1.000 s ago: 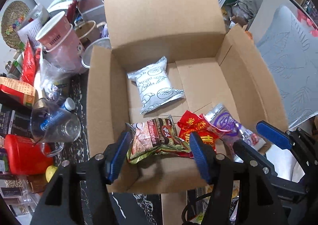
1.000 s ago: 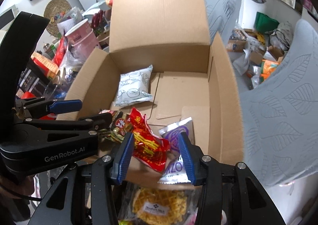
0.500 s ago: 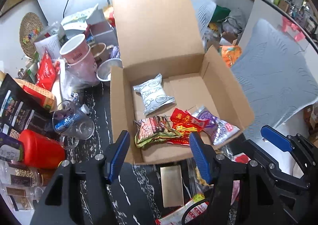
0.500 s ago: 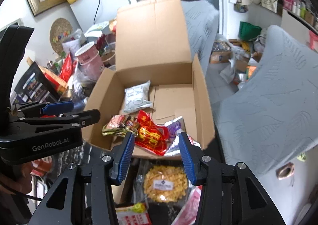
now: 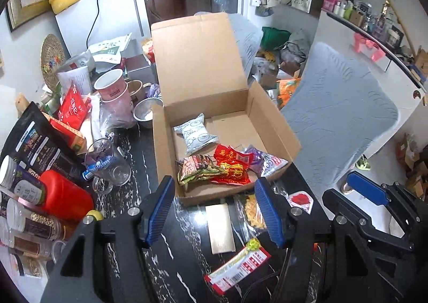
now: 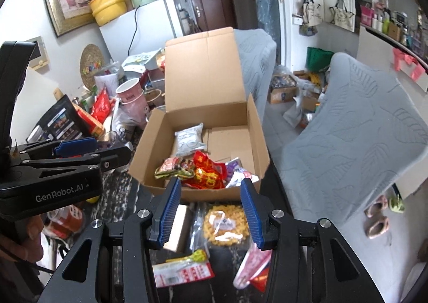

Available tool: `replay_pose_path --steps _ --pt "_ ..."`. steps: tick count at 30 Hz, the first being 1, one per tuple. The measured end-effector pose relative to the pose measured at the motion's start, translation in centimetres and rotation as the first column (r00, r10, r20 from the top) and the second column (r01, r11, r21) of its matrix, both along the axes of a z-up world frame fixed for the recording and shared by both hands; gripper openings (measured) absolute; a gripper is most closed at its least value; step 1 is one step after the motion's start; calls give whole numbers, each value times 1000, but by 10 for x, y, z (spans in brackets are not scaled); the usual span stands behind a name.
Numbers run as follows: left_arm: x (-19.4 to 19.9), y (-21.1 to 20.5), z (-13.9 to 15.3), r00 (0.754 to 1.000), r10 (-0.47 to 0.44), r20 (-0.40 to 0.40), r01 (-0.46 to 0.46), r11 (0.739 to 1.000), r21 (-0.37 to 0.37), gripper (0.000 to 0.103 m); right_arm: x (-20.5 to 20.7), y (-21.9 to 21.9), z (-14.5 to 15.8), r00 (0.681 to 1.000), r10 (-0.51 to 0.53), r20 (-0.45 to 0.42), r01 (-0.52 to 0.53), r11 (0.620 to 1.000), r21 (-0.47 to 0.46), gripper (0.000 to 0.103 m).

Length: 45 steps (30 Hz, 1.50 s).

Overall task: Organize snacks
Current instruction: 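Withdraw both tools from the box toward the remaining snacks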

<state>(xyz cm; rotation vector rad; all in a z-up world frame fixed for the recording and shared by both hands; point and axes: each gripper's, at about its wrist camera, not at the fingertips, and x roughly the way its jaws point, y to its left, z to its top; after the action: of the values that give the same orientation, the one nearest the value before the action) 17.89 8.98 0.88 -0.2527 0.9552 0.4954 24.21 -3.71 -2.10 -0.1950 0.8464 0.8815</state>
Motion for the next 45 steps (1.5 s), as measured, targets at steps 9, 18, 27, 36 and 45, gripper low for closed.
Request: replay_pose_path --steps 9,18,27,36,45 --pt "-36 -24 1 998 -51 26 51 999 8 61 -41 -24 2 1000 -20 6 20 1000 0 51" --pt "-59 -37 -21 996 -91 11 91 995 -47 61 -71 -46 -16 998 -54 -42 53 998 -14 56" --pt "-71 -46 -48 994 -105 -35 102 992 -72 61 -83 -60 -43 989 -109 -97 106 994 -36 61" --pt "-60 -37 -81 994 -71 -88 60 991 -123 61 -72 -65 -74 977 -142 -159 132 989 -68 63" --pt "-37 -26 -118 990 -49 -129 27 986 -166 61 -44 -65 -106 963 -166 -214 141 982 -126 63"
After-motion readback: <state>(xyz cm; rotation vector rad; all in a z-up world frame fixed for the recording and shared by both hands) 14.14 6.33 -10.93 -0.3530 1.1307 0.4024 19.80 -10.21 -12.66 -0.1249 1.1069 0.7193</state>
